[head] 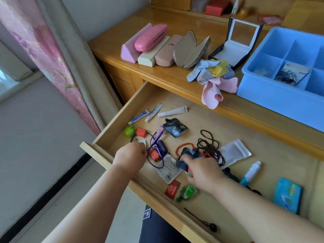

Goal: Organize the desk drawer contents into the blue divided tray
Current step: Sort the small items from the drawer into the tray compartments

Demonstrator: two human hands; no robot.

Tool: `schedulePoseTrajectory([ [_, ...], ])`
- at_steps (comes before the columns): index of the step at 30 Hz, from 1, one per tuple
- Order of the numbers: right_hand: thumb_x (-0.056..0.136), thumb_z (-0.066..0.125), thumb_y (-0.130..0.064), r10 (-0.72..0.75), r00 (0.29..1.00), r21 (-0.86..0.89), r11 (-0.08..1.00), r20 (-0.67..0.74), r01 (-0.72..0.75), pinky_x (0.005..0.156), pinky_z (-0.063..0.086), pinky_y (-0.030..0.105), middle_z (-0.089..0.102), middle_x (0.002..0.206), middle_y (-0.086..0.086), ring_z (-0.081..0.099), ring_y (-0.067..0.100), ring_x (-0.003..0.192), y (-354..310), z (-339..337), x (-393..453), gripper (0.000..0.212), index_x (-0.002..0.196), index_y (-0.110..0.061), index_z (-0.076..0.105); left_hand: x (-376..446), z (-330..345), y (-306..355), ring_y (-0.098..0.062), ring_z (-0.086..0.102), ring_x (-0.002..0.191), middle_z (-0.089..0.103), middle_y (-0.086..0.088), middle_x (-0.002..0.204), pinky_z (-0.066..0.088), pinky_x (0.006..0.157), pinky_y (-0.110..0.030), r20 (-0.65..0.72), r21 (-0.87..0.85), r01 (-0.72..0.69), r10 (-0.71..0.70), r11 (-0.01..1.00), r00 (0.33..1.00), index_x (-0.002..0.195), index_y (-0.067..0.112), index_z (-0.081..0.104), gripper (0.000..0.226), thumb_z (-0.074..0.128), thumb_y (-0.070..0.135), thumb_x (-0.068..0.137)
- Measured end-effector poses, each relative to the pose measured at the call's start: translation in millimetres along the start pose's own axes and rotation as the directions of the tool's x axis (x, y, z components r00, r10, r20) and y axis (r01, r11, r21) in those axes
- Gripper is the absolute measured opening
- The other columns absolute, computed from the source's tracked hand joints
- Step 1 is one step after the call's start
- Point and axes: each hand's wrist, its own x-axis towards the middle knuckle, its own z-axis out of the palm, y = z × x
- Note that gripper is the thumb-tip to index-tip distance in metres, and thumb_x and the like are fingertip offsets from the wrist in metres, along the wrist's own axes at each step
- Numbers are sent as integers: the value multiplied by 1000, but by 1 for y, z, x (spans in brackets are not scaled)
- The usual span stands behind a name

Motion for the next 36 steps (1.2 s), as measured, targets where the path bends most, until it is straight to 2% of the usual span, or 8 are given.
schedulePoseTrajectory([
  [5,82,65,-29,320,943,43,947,-95,-317,46,34,24,61,67,-2,61,23,58,21,-18,-2,35,110,-29,44,-11,21,29,-13,55,75,58,8,82,38,54,-24,218,-18,-30,34,999,975,90,21,59,42,64,60,76],
  [8,69,78,-23,31,983,78,997,-180,-18,50,46,25,57,54,-4,56,16,48,1,-22,-16,23,80,-23,57,-13,32,44,-13,56,78,61,6,88,44,61,-26,252,-163,-17,58,986,966,96,20,60,38,70,50,75],
  [11,81,55,-8,-197,963,134,976,186,174,83,43,30,66,81,3,62,29,79,-26,-14,-27,13,85,-20,59,-13,30,51,0,57,61,70,4,98,47,56,-15,305,-611,26,205,791,930,116,22,61,34,67,21,82],
  [13,82,46,-2,-263,922,29,963,283,266,82,39,34,66,98,7,60,34,91,-36,-4,-27,30,105,-18,59,-12,25,46,1,54,54,72,7,88,42,48,-13,251,-725,69,170,686,953,113,24,60,31,59,10,85],
  [18,85,47,-3,-206,907,-114,958,367,264,53,27,31,66,105,14,64,34,93,-48,0,-19,45,129,-11,42,-8,19,20,-17,57,69,63,3,83,40,51,-26,-111,-459,122,-193,880,975,102,29,45,18,52,20,87],
  [26,87,49,-4,-149,872,-179,949,467,258,48,17,28,54,115,14,57,34,97,-57,-5,-21,30,116,-9,56,5,32,28,-23,62,99,64,-5,110,47,70,-29,106,-4,182,-181,983,978,112,12,57,24,48,18,91],
  [31,84,52,-18,-54,957,276,961,286,-29,52,28,26,48,75,-6,51,22,73,-40,-7,-34,13,81,-25,43,11,32,38,-25,64,96,64,-5,106,45,67,-30,65,-31,127,-125,991,990,112,12,51,22,46,15,91],
  [36,92,46,-6,191,905,799,426,380,-425,48,38,19,53,60,-5,46,8,49,-23,-13,-34,25,100,-25,60,15,27,40,-20,55,80,56,-2,89,43,63,-28,217,-84,137,-116,987,969,90,16,53,9,52,24,85],
])
